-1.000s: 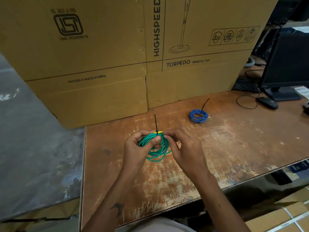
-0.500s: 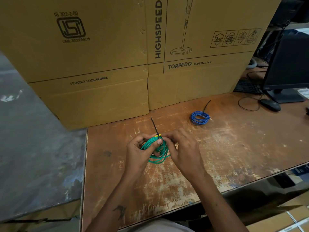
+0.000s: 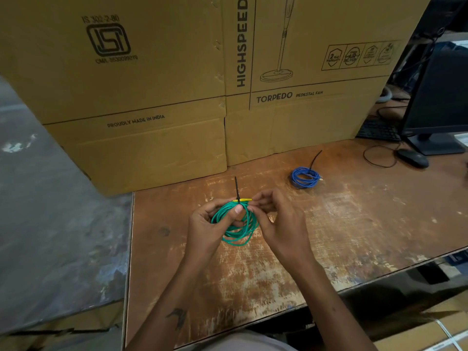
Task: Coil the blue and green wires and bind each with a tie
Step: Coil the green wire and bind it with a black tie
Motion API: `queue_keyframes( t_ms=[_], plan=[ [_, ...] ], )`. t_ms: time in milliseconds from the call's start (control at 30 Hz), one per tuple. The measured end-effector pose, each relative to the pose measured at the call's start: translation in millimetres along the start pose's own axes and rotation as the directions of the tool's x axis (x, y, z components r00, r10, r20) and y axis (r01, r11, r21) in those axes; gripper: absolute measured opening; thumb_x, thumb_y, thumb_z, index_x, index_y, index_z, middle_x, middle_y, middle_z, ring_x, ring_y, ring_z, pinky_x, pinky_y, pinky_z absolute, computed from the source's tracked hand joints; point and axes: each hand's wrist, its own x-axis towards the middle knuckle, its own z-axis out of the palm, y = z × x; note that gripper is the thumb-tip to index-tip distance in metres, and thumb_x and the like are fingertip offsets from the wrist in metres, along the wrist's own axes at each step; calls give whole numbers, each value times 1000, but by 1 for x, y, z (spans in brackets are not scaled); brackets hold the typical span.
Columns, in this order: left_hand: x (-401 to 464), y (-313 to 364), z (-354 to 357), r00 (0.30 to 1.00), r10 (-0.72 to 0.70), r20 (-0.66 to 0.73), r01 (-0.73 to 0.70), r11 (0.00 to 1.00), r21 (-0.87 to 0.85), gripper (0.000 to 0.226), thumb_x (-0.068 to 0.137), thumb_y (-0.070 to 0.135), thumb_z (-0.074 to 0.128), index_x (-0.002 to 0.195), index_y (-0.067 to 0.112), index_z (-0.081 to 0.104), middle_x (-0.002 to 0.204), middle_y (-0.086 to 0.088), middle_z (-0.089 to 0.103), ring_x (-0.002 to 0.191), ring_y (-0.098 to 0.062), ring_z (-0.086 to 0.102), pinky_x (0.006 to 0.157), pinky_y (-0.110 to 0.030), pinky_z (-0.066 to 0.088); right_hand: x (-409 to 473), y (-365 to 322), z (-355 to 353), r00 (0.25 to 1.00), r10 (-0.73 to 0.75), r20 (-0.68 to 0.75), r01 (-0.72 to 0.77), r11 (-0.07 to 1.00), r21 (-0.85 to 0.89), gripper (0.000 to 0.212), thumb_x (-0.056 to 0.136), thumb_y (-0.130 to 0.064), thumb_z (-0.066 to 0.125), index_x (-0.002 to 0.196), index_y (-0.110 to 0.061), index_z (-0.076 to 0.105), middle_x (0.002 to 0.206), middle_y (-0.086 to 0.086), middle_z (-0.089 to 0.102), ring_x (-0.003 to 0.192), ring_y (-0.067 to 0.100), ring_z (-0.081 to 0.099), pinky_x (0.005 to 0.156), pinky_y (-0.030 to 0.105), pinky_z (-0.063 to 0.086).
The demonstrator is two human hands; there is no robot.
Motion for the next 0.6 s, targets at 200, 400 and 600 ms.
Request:
queue_keyframes(
  t_ms=[200, 400, 600],
  plan=[
    [1, -3, -2, 1000, 15, 24, -16, 1000, 9, 19, 87, 11, 78, 105, 7, 76, 87, -12, 79, 68, -31, 76, 66, -32, 61, -3, 0, 0, 1000, -7, -12, 7, 1000, 25, 23, 102, -16, 71, 123, -21, 63, 105, -14, 74, 100, 3, 71, 84, 18, 55],
    [8, -4, -4, 997, 37, 63, -39, 999, 38, 17, 88, 14, 77, 105, 13, 76, 89, -8, 78, 64, -23, 73, 65, -35, 59, -8, 5, 5, 991, 108, 82, -104, 993, -52, 40, 107, -46, 58, 145, -33, 56, 134, -12, 60, 126, 4, 58, 100, 28, 52],
    [4, -18, 13, 969, 218, 115, -246, 884, 398, 23, 107, 28, 48, 127, 20, 55, 125, 6, 56, 118, 0, 53, 94, -15, 42, -12, 5, 28, 925, 333, 184, -330, 943, -50, 42, 112, -50, 33, 130, -23, 59, 110, -7, 71, 87, 12, 73, 74, 47, 63]
  ],
)
